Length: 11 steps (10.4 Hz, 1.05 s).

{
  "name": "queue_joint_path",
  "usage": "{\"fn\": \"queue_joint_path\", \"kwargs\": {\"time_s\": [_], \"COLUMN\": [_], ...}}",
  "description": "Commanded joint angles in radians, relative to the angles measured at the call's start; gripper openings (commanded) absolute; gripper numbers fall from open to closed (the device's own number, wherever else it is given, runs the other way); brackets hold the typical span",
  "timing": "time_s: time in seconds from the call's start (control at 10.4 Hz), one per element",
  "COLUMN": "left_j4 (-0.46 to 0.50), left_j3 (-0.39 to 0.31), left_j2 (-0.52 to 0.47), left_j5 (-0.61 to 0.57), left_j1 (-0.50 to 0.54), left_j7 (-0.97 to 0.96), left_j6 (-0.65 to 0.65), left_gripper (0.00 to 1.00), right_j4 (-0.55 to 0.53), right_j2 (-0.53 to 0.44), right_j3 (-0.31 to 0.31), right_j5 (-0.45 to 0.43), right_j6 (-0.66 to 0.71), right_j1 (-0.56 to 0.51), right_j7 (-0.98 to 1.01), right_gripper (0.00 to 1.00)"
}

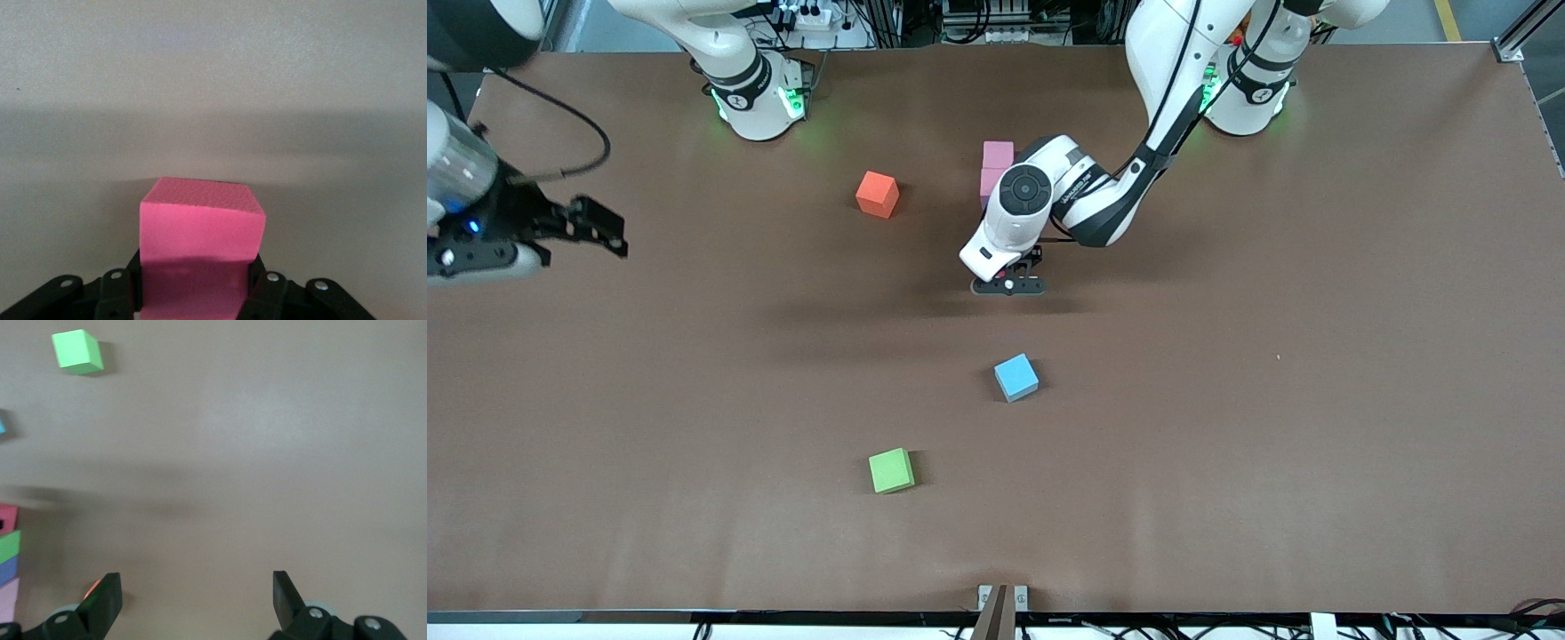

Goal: Arrange blocks into number 1
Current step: 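Place the red cube below the green cube while the right gripper withdraws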

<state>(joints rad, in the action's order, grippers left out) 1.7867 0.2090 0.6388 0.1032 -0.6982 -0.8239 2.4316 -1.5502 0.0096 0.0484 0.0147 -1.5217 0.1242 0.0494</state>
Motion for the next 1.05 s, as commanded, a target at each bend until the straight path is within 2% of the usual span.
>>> {"fn": "queue_joint_path", "kwargs": {"time_s": [0.0,0.29,0.48,0.77,0.96], "left_j4": [0.002,-0.010,-0.013,-0.024,-0.024], "left_j3": [-0.002,-0.005,-0.028,-0.043,-0.040], "left_j2": [0.007,-0.007,-0.077,-0.224,-0.307], "left_j5": [-0.023,-0.020,-0.020,-0.026,-0.104], "left_j1": [-0.003,0.003,0.026,0.149,0.262], "left_j7": [-0.020,-0.021,-0.037,-0.028,0.047], "left_j6": [0.006,0.000,-0.040,-0.187,-0.282], "left_gripper": [1.00,1.00,1.00,1.00,1.00], "right_j4": [0.079,0.102,0.101,0.094,0.084], "right_j2": [0.003,-0.037,-0.040,-0.040,-0.028], "right_j3": [-0.010,0.008,0.010,0.013,0.016], "right_j5": [0.030,0.042,0.042,0.031,0.022], "right_j6": [0.089,0.127,0.127,0.100,0.058], "right_j1": [0.008,-0.006,-0.023,-0.023,-0.024], "right_j7": [-0.005,0.021,0.041,0.037,0.032], "right_gripper": [1.00,1.00,1.00,1.00,1.00]}}
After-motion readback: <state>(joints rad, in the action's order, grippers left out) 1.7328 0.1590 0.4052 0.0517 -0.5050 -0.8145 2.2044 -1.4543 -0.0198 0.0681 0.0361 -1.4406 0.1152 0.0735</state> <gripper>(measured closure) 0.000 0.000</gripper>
